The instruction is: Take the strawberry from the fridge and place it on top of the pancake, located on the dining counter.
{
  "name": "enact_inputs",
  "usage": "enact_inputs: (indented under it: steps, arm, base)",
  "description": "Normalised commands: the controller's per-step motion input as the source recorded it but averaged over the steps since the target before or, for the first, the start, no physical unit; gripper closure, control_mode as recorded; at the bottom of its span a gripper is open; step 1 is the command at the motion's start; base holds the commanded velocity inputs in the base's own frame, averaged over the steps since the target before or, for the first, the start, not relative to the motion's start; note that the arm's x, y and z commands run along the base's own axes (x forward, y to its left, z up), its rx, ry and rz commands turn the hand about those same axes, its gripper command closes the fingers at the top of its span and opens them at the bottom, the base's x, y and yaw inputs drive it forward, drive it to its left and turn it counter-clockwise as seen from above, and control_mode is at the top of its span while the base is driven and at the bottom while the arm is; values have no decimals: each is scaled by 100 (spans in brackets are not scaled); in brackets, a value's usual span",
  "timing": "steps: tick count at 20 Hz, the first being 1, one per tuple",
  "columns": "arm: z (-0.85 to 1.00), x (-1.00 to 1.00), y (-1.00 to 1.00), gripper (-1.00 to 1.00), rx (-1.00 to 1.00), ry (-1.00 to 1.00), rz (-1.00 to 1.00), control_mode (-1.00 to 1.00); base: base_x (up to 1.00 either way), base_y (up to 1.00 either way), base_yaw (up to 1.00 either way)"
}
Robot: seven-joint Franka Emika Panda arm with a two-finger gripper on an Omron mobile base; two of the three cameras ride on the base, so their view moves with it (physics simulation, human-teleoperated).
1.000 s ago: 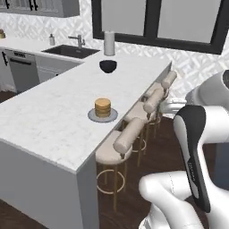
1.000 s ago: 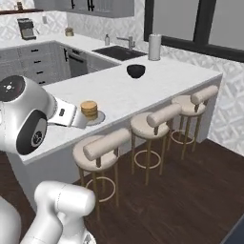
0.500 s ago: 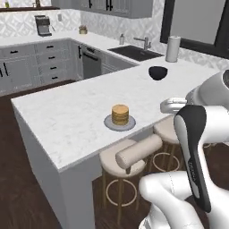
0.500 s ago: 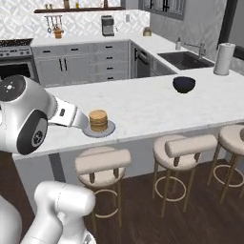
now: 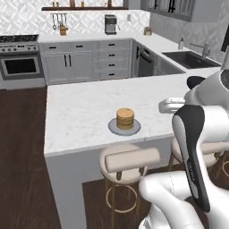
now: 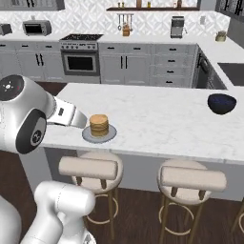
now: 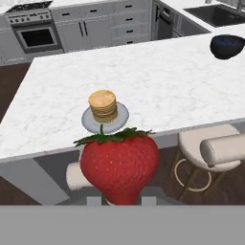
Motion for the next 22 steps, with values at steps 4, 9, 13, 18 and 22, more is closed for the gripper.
enact_inputs:
  steps: [4,9,13,18,22]
  arm:
    - [0,0,0,100,0,0,0,100]
    - [0,0,0,100,0,0,0,100]
    - [0,0,0,100,0,0,0,100]
    - [0,0,0,100,0,0,0,100]
    - [0,0,0,100,0,0,0,100]
  base:
    - [10,-25,33]
    - [11,35,5]
    - [27,43,-2]
    - [34,37,-10]
    - [4,0,0]
